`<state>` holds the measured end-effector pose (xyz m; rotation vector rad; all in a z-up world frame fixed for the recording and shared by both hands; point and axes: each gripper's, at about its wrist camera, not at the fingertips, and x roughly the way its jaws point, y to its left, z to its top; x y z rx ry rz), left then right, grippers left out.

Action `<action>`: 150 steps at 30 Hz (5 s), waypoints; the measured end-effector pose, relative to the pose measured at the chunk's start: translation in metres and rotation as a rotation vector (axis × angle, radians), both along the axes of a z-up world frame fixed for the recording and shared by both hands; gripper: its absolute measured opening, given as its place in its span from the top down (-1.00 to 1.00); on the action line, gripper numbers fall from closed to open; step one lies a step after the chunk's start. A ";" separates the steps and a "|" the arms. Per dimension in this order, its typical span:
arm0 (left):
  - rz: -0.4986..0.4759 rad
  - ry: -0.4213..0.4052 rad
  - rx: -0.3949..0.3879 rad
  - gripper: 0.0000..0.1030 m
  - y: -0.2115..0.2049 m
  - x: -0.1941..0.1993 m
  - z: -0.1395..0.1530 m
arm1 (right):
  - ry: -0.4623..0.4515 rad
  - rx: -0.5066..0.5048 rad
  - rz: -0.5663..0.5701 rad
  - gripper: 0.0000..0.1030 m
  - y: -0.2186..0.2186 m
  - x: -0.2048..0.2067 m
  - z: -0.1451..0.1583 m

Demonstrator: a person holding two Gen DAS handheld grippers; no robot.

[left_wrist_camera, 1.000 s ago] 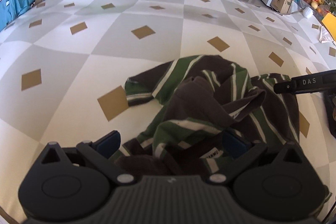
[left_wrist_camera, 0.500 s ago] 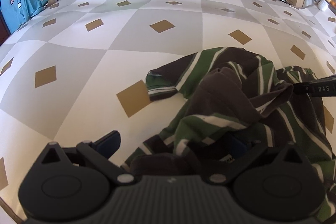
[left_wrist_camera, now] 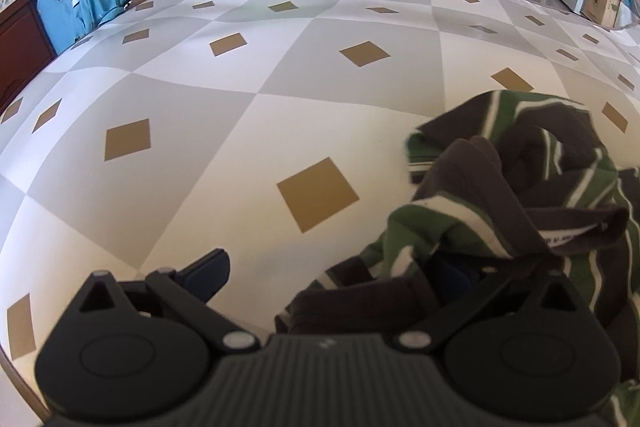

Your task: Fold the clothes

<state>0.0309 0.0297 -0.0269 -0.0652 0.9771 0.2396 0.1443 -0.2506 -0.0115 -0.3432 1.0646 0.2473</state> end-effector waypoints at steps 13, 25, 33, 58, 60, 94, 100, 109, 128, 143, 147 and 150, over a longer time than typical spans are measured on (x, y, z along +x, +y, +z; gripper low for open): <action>0.068 -0.016 0.048 -1.00 0.004 0.005 0.003 | 0.102 -0.017 -0.008 0.98 -0.057 -0.043 0.006; 0.088 -0.045 0.014 -1.00 0.004 0.005 0.011 | 0.101 0.071 0.001 0.49 -0.075 -0.066 0.030; 0.046 -0.038 -0.022 -1.00 -0.001 -0.004 0.014 | 0.050 0.328 -0.063 0.35 -0.069 -0.047 0.051; -0.068 0.015 -0.052 -1.00 -0.005 -0.019 0.000 | 0.122 0.491 -0.126 0.08 0.016 0.017 0.020; -0.073 0.014 -0.056 -1.00 -0.005 -0.020 -0.001 | 0.129 0.492 -0.121 0.08 0.021 0.019 0.016; -0.236 -0.113 -0.023 -1.00 -0.058 -0.015 0.014 | -0.272 0.714 -0.525 0.91 -0.073 0.010 0.094; -0.266 -0.072 -0.030 -1.00 -0.070 -0.016 0.003 | -0.256 0.699 -0.538 0.91 -0.074 0.015 0.089; -0.231 -0.011 -0.122 -1.00 -0.058 -0.012 -0.008 | -0.242 0.834 -0.482 0.80 -0.063 0.025 0.084; -0.017 -0.111 -0.176 -1.00 -0.006 -0.001 0.026 | -0.208 1.173 -0.438 -0.06 -0.055 0.042 0.079; 0.037 -0.119 -0.168 -1.00 0.008 -0.003 0.030 | -0.163 0.808 -0.462 -0.06 -0.044 0.045 0.073; 0.074 -0.139 -0.194 -1.00 0.017 -0.003 0.035 | -0.115 0.728 -0.465 -0.06 -0.045 0.045 0.064; 0.102 -0.136 -0.214 -1.00 0.026 0.003 0.038 | -0.096 0.704 -0.454 -0.06 -0.044 0.045 0.060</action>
